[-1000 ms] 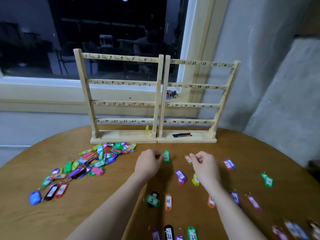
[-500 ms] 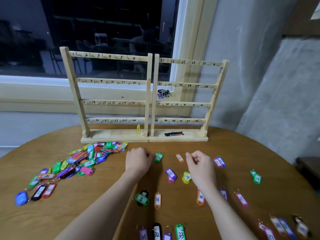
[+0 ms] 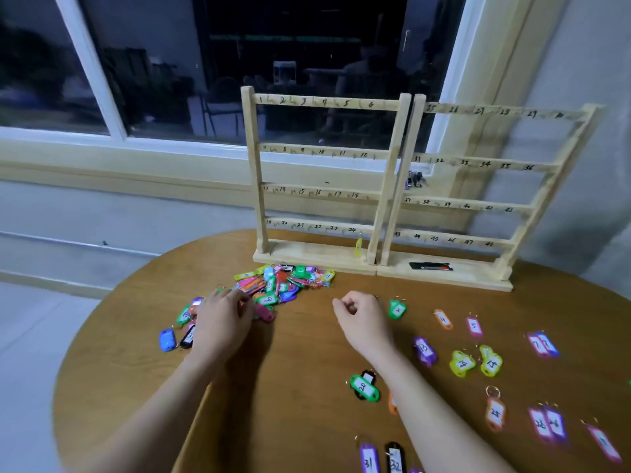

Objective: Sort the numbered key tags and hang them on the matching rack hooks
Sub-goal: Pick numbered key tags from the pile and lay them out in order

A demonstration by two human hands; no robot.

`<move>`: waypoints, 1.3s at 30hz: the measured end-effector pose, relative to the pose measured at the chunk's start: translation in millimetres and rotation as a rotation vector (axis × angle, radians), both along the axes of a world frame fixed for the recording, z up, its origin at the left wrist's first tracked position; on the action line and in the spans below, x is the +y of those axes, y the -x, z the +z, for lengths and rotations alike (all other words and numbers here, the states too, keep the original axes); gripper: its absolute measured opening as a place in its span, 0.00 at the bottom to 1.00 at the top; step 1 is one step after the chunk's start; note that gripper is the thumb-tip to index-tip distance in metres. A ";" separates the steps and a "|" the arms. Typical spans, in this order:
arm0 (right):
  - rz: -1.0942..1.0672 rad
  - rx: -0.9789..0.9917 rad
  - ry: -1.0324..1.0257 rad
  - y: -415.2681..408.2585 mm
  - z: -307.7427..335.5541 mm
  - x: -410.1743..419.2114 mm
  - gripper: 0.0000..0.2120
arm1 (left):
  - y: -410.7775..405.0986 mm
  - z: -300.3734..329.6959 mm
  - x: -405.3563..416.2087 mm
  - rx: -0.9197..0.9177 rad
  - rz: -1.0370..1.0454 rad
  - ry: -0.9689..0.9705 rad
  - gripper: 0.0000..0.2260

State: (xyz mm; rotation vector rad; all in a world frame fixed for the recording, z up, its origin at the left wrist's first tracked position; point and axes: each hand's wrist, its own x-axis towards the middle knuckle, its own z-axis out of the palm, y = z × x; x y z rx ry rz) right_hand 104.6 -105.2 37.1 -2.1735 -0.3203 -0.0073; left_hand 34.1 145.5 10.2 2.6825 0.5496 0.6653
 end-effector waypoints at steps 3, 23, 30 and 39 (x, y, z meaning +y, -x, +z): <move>0.069 0.038 0.089 -1.9 -8.9 26.4 0.14 | -2.3 -2.9 -3.9 -0.031 -0.040 0.032 0.09; 0.311 -0.235 0.431 -36.1 -38.9 81.7 0.19 | -23.3 -21.4 -5.3 -0.013 -0.028 0.150 0.15; 0.255 -0.248 0.315 -40.6 -46.5 81.8 0.17 | -31.8 -22.2 -1.3 -0.107 -0.037 0.208 0.06; 0.283 -0.244 0.305 -46.5 -51.4 80.1 0.16 | -38.3 -28.9 3.2 -0.275 0.011 0.352 0.08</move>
